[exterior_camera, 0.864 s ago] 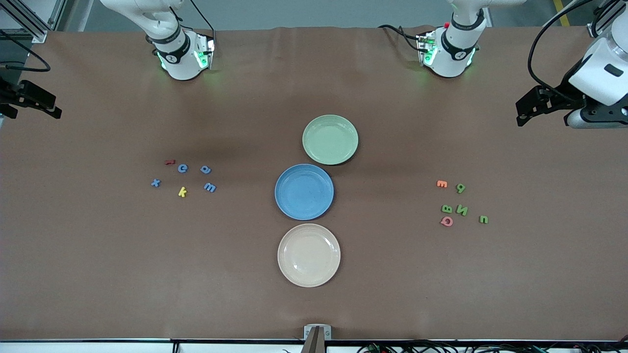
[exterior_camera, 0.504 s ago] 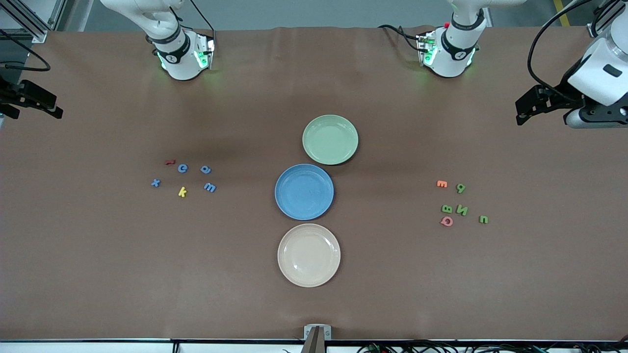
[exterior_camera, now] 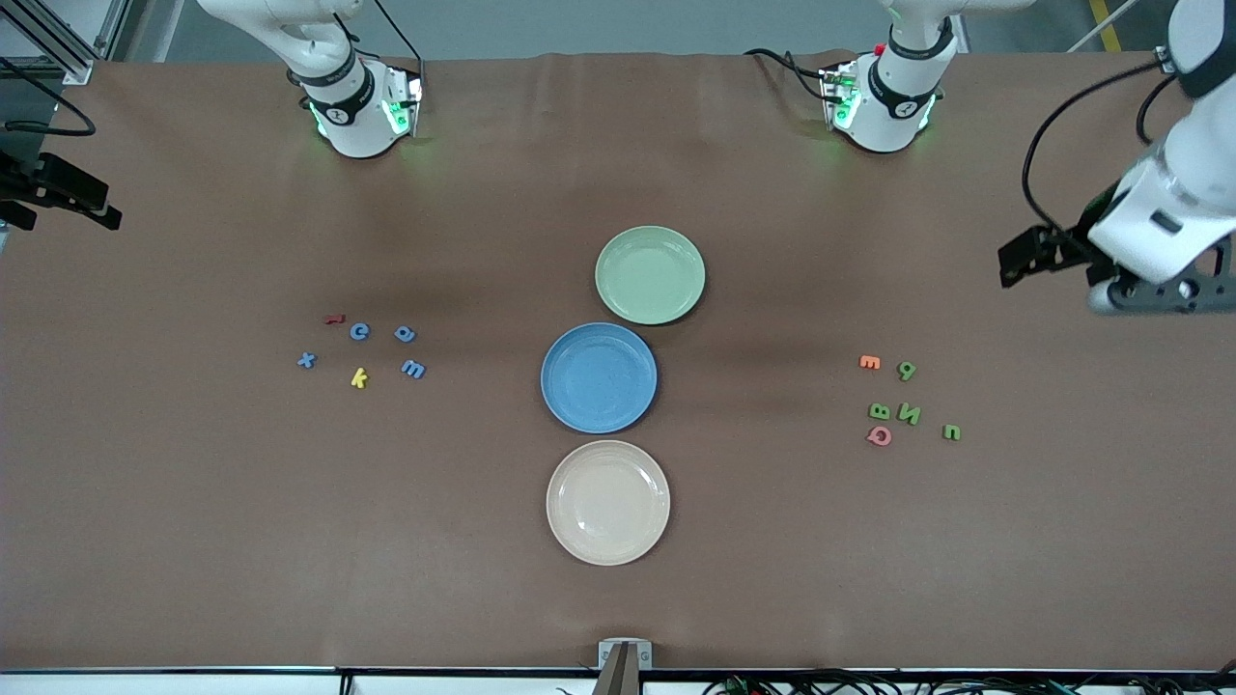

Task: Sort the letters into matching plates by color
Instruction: 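Reach the left gripper to green letters while the right gripper reaches blue letters, then grasp the green B with the left gripper while the right grasps blue x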

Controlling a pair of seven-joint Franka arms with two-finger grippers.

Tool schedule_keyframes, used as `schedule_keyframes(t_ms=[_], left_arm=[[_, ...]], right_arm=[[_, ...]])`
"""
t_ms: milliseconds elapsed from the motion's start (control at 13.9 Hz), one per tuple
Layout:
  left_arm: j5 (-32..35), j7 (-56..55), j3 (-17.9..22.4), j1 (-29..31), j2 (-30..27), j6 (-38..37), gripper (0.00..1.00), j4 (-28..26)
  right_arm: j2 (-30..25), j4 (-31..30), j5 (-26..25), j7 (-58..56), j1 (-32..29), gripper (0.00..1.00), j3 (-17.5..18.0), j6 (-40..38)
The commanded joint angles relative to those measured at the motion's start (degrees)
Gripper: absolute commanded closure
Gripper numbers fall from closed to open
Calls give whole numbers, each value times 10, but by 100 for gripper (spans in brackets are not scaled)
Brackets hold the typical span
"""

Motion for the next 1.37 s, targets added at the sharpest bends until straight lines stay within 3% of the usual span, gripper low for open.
schedule_keyframes(t_ms=[0,216,504,720,864,1152,1296], left_arm=[[7,9,-3,8,17,58,0,-42],[6,9,-3,16,19,164,0,-128],[8,11,-6,19,61,271,0,-192],[8,11,-10,8,102,307,3,-203],[8,11,-12,2,124,326,13,-214],[9,15,-13,-8,159,418,23,-241],[9,15,-13,-11,184,450,28,-240]], right_arm=[[42,9,-3,-5,-15,0,7,19],[122,13,7,-11,-41,0,7,69],[148,-30,4,-13,-56,0,7,142],[151,-130,7,-6,-64,0,7,261],[152,-202,20,10,-68,1,8,355],[186,-259,33,48,-65,20,9,445],[199,-277,51,52,-58,21,9,470]])
